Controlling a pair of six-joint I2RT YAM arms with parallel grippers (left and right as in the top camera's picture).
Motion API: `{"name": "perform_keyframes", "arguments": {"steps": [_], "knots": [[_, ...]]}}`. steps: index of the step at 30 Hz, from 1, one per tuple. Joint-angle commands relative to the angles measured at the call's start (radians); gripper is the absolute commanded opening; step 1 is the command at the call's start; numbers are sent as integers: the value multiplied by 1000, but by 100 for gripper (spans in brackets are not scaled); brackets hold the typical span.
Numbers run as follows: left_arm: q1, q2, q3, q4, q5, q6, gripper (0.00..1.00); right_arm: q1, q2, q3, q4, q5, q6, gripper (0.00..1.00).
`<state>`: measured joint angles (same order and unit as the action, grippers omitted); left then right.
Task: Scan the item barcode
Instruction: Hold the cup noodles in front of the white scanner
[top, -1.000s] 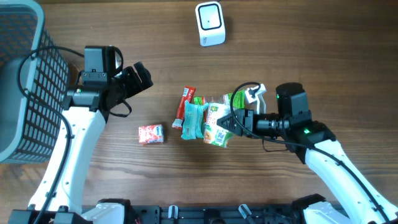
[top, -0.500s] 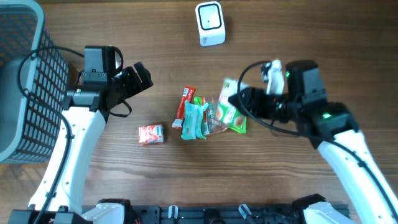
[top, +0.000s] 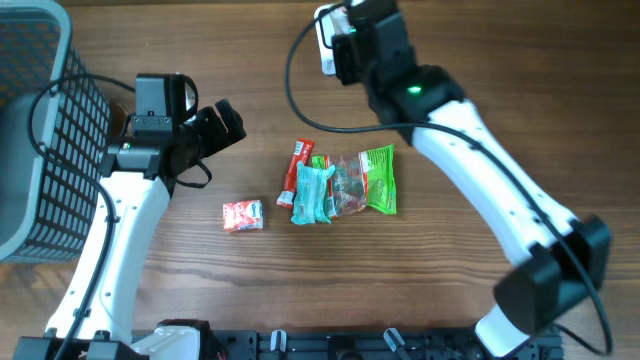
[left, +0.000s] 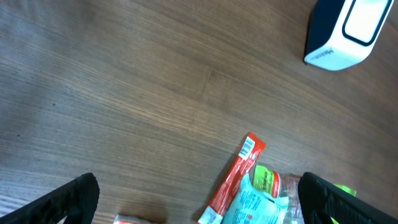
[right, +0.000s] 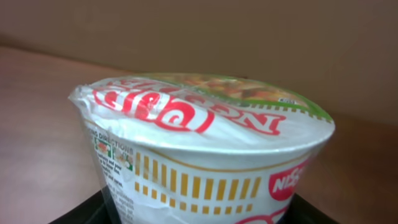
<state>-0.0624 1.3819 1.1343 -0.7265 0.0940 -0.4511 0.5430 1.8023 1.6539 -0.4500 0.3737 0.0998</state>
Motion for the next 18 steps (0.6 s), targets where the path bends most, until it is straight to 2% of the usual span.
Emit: {"name": "perform_keyframes", "arguments": {"steps": [1,6,10,14,17,18], "knots": [[4,-6,-1,1,-10,1,100,16,145,24,174,265,-215,65],[4,-6,-1,1,-10,2,100,16,352,24,507,327,-437,65],[4,-6,-1,1,-10,2,100,16,400,24,634,327,-510,62],[4,-6,-1,1,-10,1,100,16,351,24,548,360,-401,57],[4,-6,-1,1,-10,1,100,3,211,24,365,324,-283,57],[4,-6,-1,1,-10,2,100,-8,130,24,255,276,-234,58]]}}
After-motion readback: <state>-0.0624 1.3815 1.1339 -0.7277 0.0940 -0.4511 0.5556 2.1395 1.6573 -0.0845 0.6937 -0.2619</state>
